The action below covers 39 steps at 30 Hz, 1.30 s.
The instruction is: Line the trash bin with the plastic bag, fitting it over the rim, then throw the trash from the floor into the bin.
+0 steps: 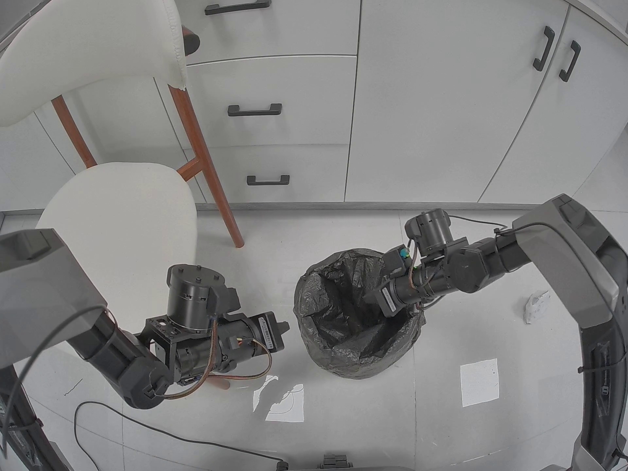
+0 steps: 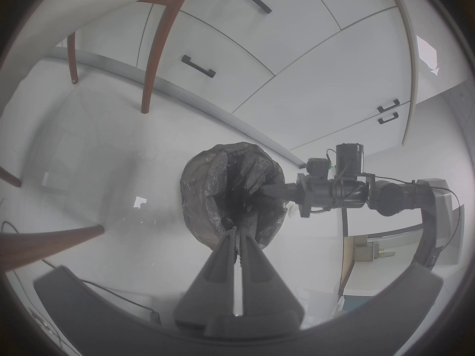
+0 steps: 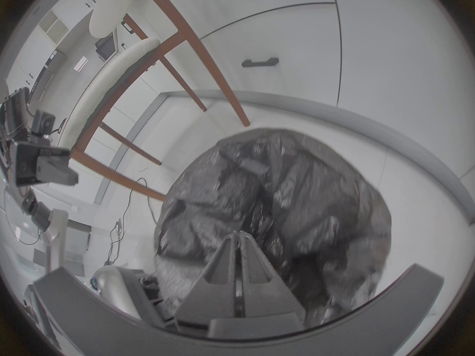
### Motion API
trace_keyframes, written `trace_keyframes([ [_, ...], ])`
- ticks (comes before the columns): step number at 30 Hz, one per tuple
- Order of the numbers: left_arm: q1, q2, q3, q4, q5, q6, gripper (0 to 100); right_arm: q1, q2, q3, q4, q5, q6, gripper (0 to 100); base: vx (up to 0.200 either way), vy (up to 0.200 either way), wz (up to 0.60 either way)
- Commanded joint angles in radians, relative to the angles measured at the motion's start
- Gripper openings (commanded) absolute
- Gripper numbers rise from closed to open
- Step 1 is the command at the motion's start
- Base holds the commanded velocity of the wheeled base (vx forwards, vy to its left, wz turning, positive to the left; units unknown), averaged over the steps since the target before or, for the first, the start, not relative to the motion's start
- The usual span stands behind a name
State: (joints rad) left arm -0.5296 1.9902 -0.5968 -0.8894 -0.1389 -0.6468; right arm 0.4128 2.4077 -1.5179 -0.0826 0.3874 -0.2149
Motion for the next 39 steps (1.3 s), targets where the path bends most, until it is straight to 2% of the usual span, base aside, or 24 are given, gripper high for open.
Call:
trace_keyframes([
  [1,-0.03,-0.102,0.106,-0.002,-0.007,-0.001,0,-0.011,-0.28,0.344,-0.074,0.01,0.0,0,0.0,0.0,0.0],
  [6,-0.021,-0.222,0.173,-0.003,-0.096,-0.042,0,-0.019,-0.406,0.527,-0.197,0.001,0.025,0,0.0,0.0,0.0],
  [9,-0.021,-0.277,0.195,-0.003,-0.137,-0.108,0,-0.035,-0.456,0.579,-0.23,-0.004,0.1,0,0.0,0.0,0.0],
  [10,-0.02,-0.298,0.196,-0.003,-0.153,-0.143,0,-0.046,-0.489,0.607,-0.246,-0.013,0.16,0,0.0,0.0,0.0],
  [14,-0.001,-0.311,0.193,-0.003,-0.154,-0.18,0,-0.077,-0.568,0.713,-0.292,-0.082,0.285,0,0.0,0.0,0.0],
  [19,-0.006,-0.297,0.209,-0.002,-0.159,-0.175,0,-0.135,-0.651,0.898,-0.399,-0.101,0.301,0,0.0,0.0,0.0],
  [22,-0.01,-0.292,0.209,0.001,-0.168,-0.174,0,-0.158,-0.687,0.973,-0.45,-0.102,0.304,0,0.0,-0.2,0.0],
  [32,-0.02,-0.271,0.203,0.001,-0.176,-0.175,0,-0.183,-0.696,1.11,-0.589,-0.101,0.302,0,0.0,-0.2,0.0],
  [33,-0.02,-0.271,0.203,0.001,-0.177,-0.175,0,-0.187,-0.696,1.118,-0.6,-0.102,0.302,100,0.0,-0.2,0.0],
  [39,-0.029,-0.255,0.196,0.001,-0.189,-0.175,0,-0.244,-0.696,1.144,-0.626,-0.099,0.295,100,0.0,-0.2,0.0],
])
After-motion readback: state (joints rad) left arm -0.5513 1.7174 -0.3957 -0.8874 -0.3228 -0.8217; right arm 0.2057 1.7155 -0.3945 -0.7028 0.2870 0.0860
